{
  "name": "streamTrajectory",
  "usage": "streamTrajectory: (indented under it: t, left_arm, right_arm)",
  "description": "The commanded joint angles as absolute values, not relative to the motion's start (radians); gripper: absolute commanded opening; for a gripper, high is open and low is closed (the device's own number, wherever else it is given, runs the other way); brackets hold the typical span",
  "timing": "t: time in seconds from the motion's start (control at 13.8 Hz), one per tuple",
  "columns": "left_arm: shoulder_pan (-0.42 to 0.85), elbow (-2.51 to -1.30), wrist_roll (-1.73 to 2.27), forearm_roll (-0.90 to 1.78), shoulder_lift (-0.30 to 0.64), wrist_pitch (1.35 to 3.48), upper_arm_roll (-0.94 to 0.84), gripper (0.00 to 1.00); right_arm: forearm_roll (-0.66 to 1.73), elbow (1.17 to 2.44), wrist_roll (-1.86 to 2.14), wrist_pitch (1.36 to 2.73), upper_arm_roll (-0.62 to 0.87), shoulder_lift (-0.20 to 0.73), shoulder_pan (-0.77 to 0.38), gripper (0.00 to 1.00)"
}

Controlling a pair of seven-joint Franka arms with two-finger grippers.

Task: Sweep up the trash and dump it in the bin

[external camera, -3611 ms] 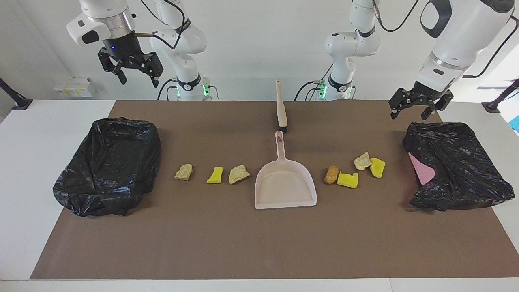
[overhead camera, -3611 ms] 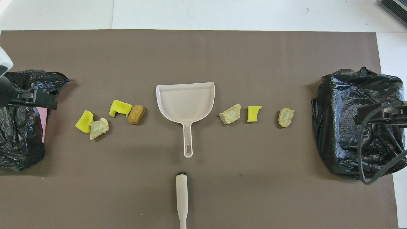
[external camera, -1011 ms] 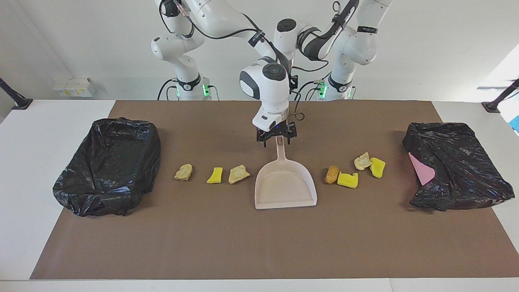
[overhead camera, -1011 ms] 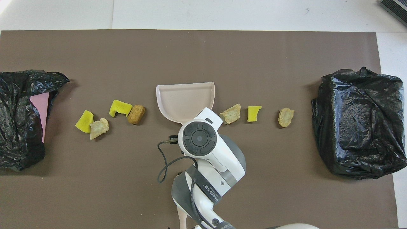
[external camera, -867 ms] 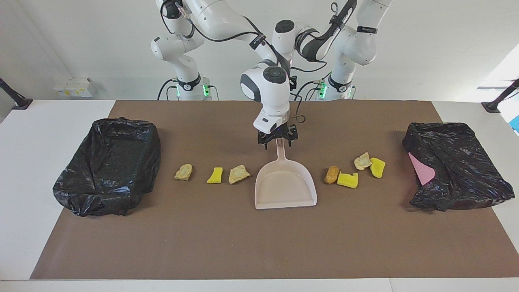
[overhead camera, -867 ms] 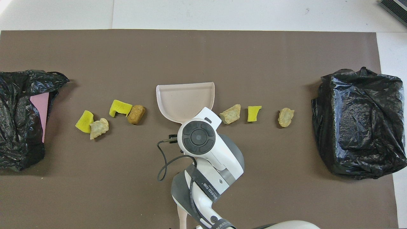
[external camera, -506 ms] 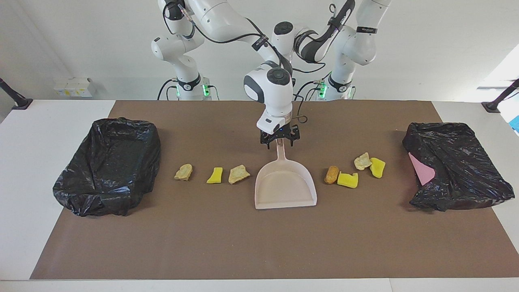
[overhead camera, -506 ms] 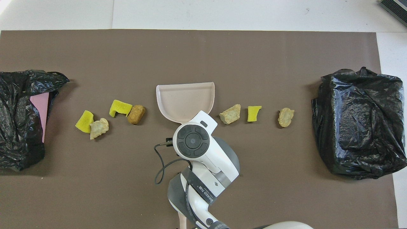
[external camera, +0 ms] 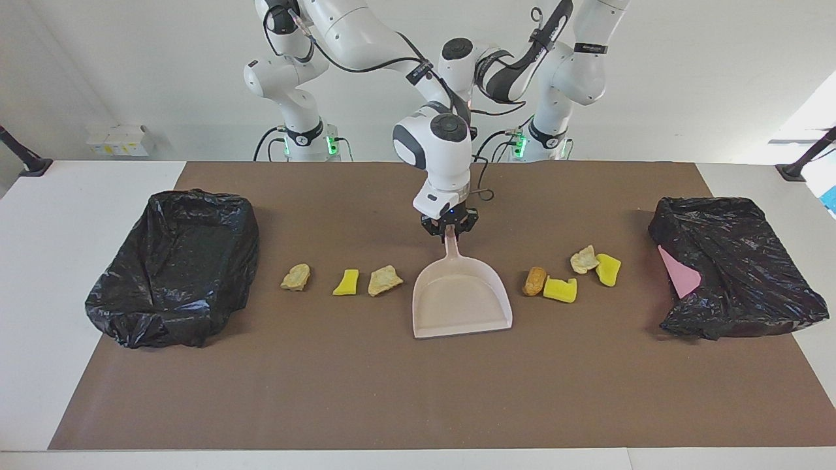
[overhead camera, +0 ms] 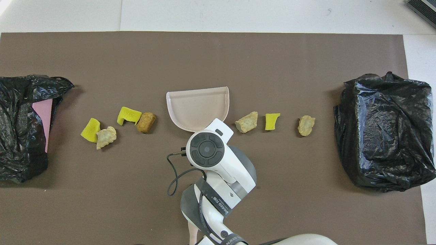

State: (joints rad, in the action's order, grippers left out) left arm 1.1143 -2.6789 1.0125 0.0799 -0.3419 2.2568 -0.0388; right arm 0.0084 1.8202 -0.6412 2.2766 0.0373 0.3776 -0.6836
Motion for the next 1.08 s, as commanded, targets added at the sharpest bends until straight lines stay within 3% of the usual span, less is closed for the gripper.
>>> streamTrajectory:
  t: [0.0, 0.36, 0.72, 1.01]
  left_arm:
    - [1.051, -2.706, 1.028, 0.086, -0.42, 2.183, -0.037, 0.0]
    - [0.861, -2.675, 1.066, 0.083, -0.517, 2.051, -0.032, 0.0]
    - [0.602, -2.545, 0.864, 0.057, -0.502, 1.925, -0.034, 0.0]
    - [0.433, -2.543, 0.645, -0.024, -0.48, 1.931, -0.035, 0.0]
  right_arm:
    - [-0.047, 1.807, -0.646, 2.292, 0.038, 0.379, -0.667, 0.0]
    - [-0.063, 1.804, -0.594, 2.278, 0.029, 0.345, -0.655, 0.0]
    - [-0.069, 1.804, -0.246, 2.269, 0.028, 0.324, -0.577, 0.0]
    - [-0.074, 1.761, 0.139, 2.205, 0.028, 0.337, -0.519, 0.0]
